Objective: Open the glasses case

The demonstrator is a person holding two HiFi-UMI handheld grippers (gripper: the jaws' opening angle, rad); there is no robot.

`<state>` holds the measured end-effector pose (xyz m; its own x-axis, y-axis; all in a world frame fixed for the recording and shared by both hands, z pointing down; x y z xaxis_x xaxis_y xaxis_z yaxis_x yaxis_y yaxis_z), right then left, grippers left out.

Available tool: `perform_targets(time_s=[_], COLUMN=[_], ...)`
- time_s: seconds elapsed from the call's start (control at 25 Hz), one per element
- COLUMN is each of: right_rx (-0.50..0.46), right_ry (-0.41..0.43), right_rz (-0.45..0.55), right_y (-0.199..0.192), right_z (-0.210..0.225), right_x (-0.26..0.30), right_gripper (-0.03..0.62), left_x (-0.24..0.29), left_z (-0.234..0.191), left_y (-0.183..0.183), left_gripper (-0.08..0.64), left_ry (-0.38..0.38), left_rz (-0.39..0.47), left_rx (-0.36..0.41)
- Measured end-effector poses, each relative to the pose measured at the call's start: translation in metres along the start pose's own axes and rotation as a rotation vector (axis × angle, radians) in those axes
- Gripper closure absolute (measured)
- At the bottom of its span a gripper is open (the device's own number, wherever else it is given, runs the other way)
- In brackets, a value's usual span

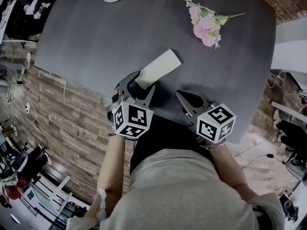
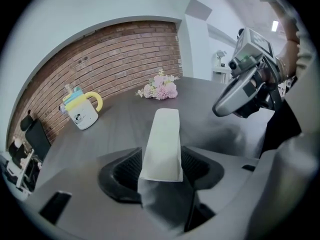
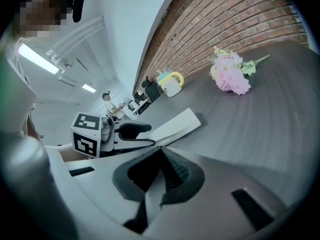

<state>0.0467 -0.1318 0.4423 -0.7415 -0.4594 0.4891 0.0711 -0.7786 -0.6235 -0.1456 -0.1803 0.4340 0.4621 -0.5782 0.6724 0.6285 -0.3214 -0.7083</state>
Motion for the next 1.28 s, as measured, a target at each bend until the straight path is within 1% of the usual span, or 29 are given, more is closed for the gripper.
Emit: perform_targets(time_s=[0.08, 0.16, 0.4, 0.52, 0.6, 0.68, 0.76, 0.84, 1.0, 1.04, 1.2, 1.28], right_rx=[0.001, -0.001, -0.014, -0.022, -0.027, -0.032, -0.037, -0.039, -0.039, -0.039, -0.047, -0.053], right_ry=[-0.004, -0.006, 0.002, 0.010, 0.009, 0.012, 0.017, 0.017, 0.023, 0.025, 0.031, 0.034], right_rz=[0.001, 0.001, 0.000, 0.004, 0.008, 0.019, 0.029, 0.030, 0.041, 0.046, 0.056, 0.055], right_y=[0.000, 0.001, 0.000, 0.000, 0.003, 0.005, 0.005, 0.007, 0.011, 0.012, 0.013, 0.014], right_z=[0.001, 0.000, -0.002, -0.001, -0.001, 0.000, 0.000, 0.000, 0.001, 0.001, -0.002, -0.004], right_x=[0.000, 0.000, 0.000, -0.003, -0.005, -0.006, -0.008, -0.010, -0.011, -0.011, -0.010, -0.009], right_gripper=[0.584, 0.584, 0.584, 0.584, 0.584, 0.585, 0.584, 0.584, 0.584, 0.584, 0.585, 0.584], left_x=[0.002, 0.002, 0.003, 0.001, -0.001, -0.004, -0.008, -0.011, -0.012, -0.011, -0.010, -0.009], left_z=[0.002, 0.005, 0.008, 0.009, 0.008, 0.006, 0.004, 0.000, -0.010, -0.013, -0.026, -0.033], left_y=[-0.001, -0.002, -0.001, 0.002, 0.004, 0.005, 0.006, 0.007, 0.012, 0.012, 0.012, 0.012], left_gripper=[0.297, 0.329, 0.359, 0.382, 0.406, 0.450, 0.478, 0.497, 0.512, 0.515, 0.518, 0.518], left_ry=[0.000, -0.003, -0.003, -0.010, -0.010, 0.000, 0.021, 0.044, 0.075, 0.083, 0.115, 0.129], left_rz=[-0.013, -0.013, -0.024, -0.038, -0.033, -0.009, 0.019, 0.032, 0.028, 0.026, 0.024, 0.024], left_rx=[0.062, 0.103, 0.144, 0.177, 0.179, 0.153, 0.113, 0.089, 0.072, 0.052, -0.076, -0.121])
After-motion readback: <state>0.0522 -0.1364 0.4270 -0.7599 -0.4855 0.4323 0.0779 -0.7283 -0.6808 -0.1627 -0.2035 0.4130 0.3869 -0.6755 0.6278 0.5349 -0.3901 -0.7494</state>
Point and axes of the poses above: the fingertips, and each gripper's own axes: x forward along the fingers, z to its right, y out of its top, the point moved 9 cm from there along -x, backward along the fingers, and after that the axes turned 1 degree about x, right-handed, at the moved point
